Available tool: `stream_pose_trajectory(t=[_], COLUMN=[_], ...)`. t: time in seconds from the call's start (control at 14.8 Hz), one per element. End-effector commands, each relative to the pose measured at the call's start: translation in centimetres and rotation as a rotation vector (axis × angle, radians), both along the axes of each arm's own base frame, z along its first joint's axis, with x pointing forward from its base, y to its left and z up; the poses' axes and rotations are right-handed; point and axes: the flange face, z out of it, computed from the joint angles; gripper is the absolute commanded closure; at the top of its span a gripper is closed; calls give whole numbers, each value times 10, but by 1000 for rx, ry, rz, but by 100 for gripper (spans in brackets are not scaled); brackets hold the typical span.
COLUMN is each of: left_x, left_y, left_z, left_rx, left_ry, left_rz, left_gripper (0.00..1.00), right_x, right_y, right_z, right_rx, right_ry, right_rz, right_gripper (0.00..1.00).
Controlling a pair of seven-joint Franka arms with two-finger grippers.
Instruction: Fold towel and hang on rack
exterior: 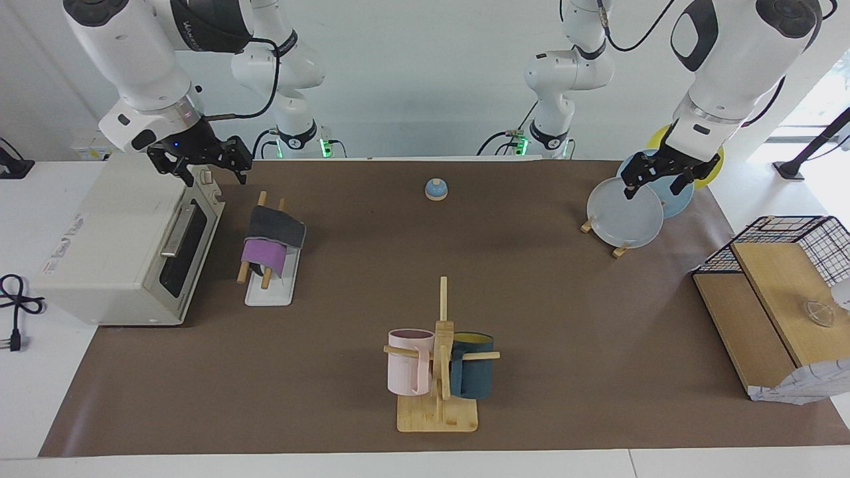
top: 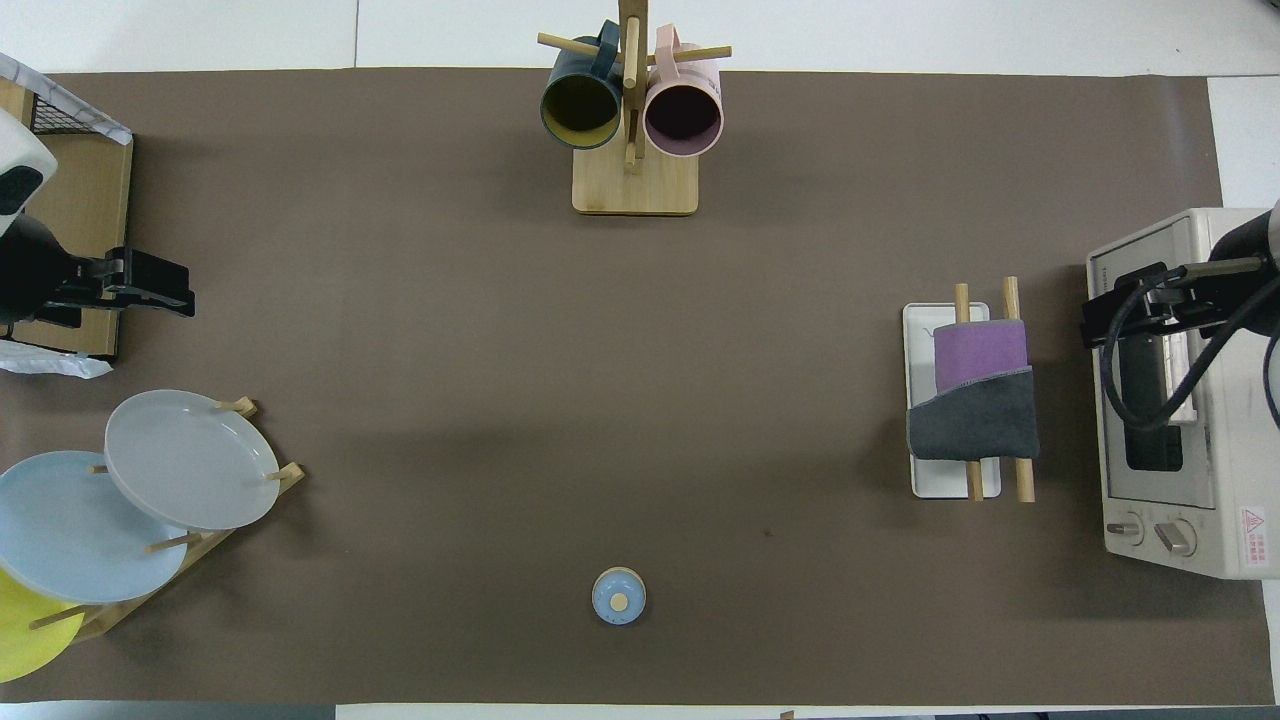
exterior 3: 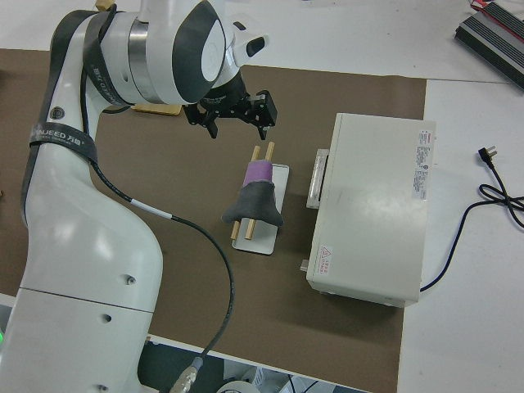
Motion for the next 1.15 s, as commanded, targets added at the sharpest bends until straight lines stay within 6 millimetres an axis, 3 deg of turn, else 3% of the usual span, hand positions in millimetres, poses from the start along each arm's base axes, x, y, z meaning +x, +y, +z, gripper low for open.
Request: stream_pose_trajectory(t=[0.0, 0.54, 0.81, 1.08], left_x=[-4, -4, -4, -4], left_y=[4, 4, 4, 4], left_z=[6, 6, 6, 6], left_rx=[9, 9, 9, 9], left_ry=[-5, -5, -5, -5], left_rz=[5, 5, 5, 5], left_gripper=[0, 0, 0, 0], right_x=[-2, -1, 0, 0], right_y=[-3, -8, -23, -21], right_z=[4, 8, 8, 5], right_rx=[17, 17, 20, 18], right_ry=[-38, -43, -46, -39], right_rz=[6, -5, -33, -30], right_gripper=[0, 0, 0, 0])
